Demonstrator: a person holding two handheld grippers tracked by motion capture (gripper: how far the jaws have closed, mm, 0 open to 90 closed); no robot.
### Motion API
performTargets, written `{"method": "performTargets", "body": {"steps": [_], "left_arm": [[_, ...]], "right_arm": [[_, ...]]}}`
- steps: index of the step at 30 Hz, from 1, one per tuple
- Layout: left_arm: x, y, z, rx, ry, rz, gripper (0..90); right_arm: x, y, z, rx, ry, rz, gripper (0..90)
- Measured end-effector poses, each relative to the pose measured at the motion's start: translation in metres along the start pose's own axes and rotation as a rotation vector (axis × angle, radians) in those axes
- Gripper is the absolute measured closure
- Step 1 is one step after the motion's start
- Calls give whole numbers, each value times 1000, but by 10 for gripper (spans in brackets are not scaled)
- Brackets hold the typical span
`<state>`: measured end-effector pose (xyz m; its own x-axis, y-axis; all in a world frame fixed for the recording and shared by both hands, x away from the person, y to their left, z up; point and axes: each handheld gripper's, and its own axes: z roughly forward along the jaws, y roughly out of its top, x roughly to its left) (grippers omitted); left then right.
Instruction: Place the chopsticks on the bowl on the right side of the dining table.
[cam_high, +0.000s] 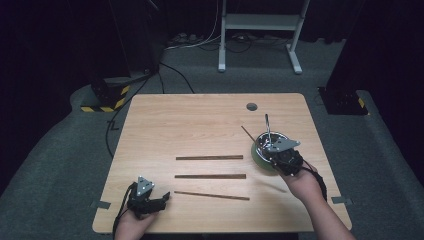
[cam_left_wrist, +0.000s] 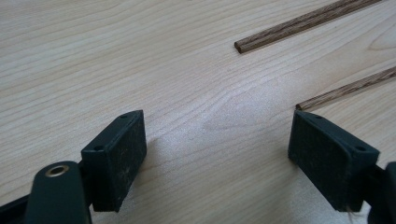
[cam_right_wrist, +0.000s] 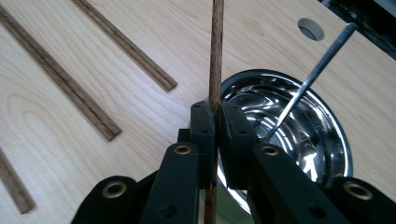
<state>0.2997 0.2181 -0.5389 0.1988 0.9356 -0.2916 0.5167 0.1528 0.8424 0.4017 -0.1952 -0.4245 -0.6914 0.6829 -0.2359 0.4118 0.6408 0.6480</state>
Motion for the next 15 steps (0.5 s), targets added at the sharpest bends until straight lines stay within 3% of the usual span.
{"method": "performTargets", "body": {"steps": [15], "left_arm": [[0,0,0,-1,0,-1,192]], "right_arm": [[-37,3,10,54,-45,41,839]]}}
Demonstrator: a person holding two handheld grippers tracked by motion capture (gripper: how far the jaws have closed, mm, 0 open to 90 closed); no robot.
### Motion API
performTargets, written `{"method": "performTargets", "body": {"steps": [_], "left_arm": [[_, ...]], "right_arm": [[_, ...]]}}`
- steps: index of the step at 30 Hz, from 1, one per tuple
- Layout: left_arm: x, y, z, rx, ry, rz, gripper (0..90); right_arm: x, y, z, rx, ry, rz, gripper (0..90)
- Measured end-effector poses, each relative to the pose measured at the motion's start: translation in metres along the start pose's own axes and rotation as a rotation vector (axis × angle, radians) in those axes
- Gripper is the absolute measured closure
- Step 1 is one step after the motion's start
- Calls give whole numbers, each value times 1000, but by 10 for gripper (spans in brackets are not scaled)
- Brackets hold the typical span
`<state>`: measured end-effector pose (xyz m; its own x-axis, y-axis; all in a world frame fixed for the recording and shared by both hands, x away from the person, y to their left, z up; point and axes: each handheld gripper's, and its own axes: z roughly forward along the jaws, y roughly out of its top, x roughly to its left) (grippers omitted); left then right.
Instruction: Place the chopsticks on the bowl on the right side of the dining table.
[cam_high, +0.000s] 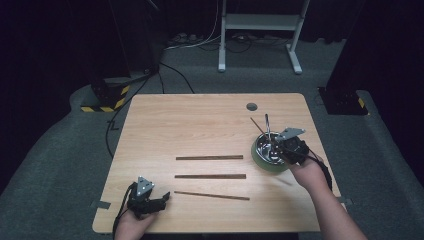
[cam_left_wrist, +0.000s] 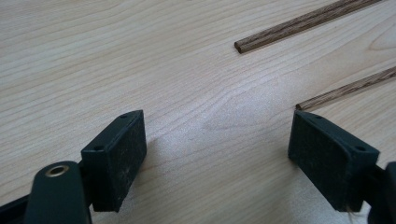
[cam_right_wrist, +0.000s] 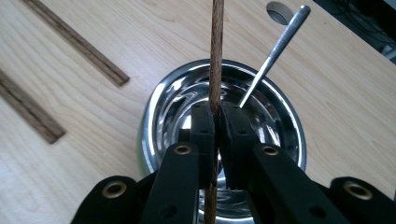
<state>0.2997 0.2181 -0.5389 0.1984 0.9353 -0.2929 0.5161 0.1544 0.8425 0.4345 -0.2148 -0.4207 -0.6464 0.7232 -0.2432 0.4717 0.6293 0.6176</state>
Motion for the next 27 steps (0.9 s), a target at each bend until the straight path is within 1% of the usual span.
{"method": "performTargets", "body": {"steps": [3,4,6,9,11,15,18,21,23,24,26,27], "left_arm": [[0,0,0,0,0,0,192],[0,0,0,0,0,0,192],[0,0,0,0,0,0,192],[0,0,0,0,0,0,192],[0,0,0,0,0,0,192],[0,0,0,0,0,0,192],[0,0,0,0,0,0,192],[0,0,0,2,2,2,192],[0,0,0,1,0,1,192],[0,0,0,0,0,0,192],[0,0,0,0,0,1,192],[0,0,0,0,0,1,192]], "right_arm": [[-5,2,4,11,-8,-3,839],[-6,3,6,11,-9,5,839],[-9,4,9,15,-9,-2,839],[-10,6,12,22,-13,4,839],[-12,7,14,17,-13,-6,838],[-13,9,17,12,-13,10,838],[-12,11,21,15,-20,3,839],[-11,12,26,24,-20,11,839],[-12,12,29,22,-25,1,839],[-11,12,32,28,-21,5,839],[-11,12,34,27,-28,6,838],[-11,12,35,37,-25,19,839]]}}
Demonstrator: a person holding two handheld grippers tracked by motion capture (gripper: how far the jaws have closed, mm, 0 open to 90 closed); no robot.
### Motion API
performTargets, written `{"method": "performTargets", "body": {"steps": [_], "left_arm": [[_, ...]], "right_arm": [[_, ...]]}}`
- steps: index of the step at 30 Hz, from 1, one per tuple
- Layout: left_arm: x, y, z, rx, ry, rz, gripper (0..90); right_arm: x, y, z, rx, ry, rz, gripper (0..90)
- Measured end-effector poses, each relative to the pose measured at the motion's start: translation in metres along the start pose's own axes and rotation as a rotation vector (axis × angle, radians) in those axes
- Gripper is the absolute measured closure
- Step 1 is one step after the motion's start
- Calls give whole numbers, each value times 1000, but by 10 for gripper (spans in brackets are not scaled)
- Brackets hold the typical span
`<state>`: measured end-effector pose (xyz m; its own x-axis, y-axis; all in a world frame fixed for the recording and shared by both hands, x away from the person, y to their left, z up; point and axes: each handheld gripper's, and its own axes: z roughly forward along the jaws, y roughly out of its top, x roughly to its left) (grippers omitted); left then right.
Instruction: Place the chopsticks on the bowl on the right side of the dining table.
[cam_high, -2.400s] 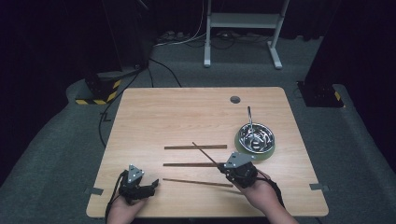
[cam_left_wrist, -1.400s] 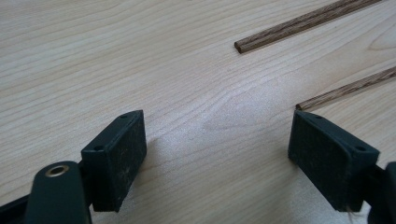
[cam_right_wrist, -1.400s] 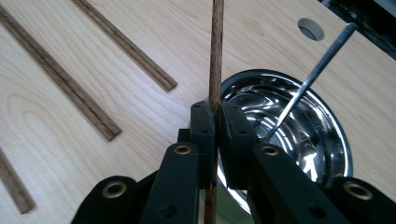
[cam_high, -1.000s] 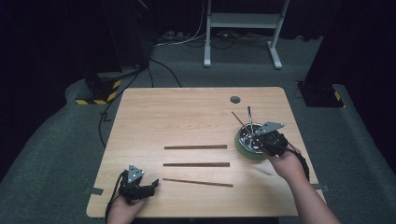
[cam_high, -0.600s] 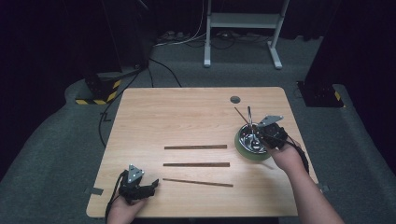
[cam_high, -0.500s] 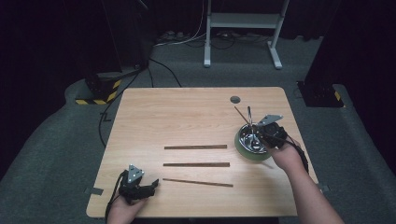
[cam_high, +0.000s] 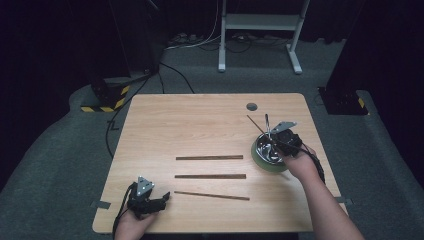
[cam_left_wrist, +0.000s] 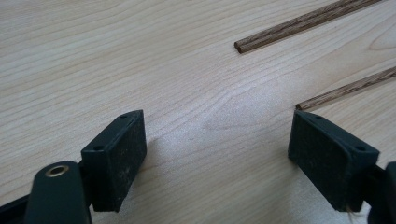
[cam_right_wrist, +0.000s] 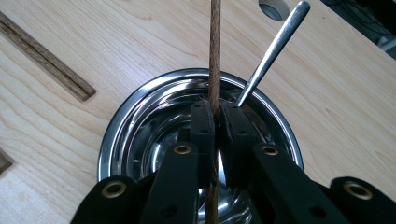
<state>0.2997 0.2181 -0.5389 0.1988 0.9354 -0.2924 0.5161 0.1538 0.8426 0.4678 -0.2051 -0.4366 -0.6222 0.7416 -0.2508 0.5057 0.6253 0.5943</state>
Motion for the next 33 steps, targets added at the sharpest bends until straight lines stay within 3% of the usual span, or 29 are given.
{"method": "performTargets", "body": {"steps": [1,6,9,15,16,19,20,21,28,33], "left_arm": [[0,0,0,0,0,-1,192],[0,0,0,0,0,0,192],[0,0,0,0,0,0,192],[0,0,0,0,0,1,192],[0,0,0,0,0,0,192],[0,0,0,3,2,2,192],[0,0,0,4,3,2,193],[0,0,0,4,3,3,192],[0,0,0,3,1,3,192],[0,0,0,3,2,2,192]], "right_arm": [[-1,0,4,-5,-4,-17,839],[1,0,10,14,5,-1,839],[2,0,14,13,-5,-24,839],[2,-1,17,17,-9,-23,837],[2,-1,17,23,4,-6,837],[0,-1,18,23,4,-25,836],[2,-2,18,27,5,-5,835],[1,-2,19,25,3,-25,834],[1,-3,21,26,5,-25,831],[5,-2,18,17,0,-32,746]]}}
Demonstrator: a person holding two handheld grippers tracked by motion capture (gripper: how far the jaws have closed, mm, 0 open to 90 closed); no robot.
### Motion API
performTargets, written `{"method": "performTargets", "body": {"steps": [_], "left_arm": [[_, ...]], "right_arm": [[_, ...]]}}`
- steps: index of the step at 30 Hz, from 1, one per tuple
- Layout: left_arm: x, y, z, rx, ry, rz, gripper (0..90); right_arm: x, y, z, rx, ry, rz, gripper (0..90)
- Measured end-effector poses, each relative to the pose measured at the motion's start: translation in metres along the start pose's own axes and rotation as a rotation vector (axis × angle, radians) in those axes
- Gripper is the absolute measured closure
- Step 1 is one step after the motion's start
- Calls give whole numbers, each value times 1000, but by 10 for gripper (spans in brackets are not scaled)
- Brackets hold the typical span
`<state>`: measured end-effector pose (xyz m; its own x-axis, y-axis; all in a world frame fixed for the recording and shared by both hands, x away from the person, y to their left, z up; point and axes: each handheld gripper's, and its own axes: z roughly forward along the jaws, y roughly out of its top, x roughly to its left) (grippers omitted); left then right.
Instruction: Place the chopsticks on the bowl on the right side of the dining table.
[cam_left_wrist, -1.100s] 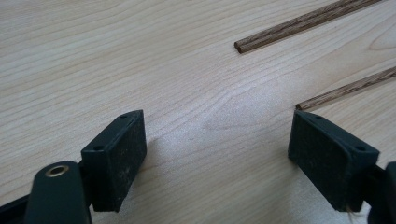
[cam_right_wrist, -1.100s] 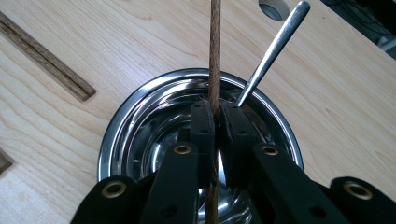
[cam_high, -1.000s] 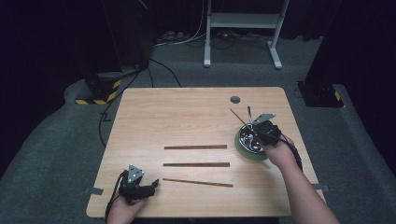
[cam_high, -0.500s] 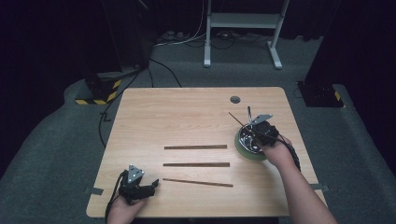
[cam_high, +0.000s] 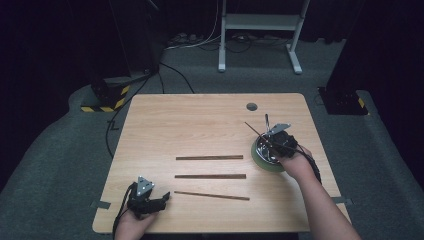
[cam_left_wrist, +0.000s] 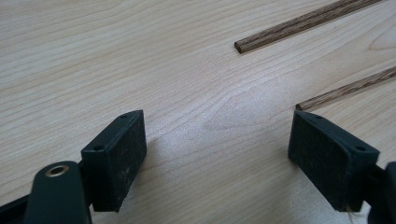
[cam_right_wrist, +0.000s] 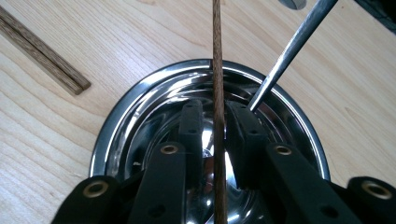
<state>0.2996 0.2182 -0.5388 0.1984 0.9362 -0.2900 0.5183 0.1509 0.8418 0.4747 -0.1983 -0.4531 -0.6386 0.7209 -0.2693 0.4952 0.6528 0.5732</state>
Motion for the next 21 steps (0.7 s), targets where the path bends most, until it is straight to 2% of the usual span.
{"method": "performTargets", "body": {"steps": [3,5,8,10,16,21], "left_arm": [[0,0,0,-3,-2,-2,192],[0,0,0,0,0,0,192],[0,0,0,1,1,1,192],[0,0,0,2,1,2,192],[0,0,0,1,1,1,192],[0,0,0,1,1,1,192]], "right_arm": [[1,1,-3,-11,3,2,724],[6,1,-10,-38,-5,8,712],[11,-1,-16,-55,8,18,697],[12,-2,-17,-64,5,8,694],[26,-8,-26,-99,23,33,676],[39,-14,-32,-121,42,35,650]]}}
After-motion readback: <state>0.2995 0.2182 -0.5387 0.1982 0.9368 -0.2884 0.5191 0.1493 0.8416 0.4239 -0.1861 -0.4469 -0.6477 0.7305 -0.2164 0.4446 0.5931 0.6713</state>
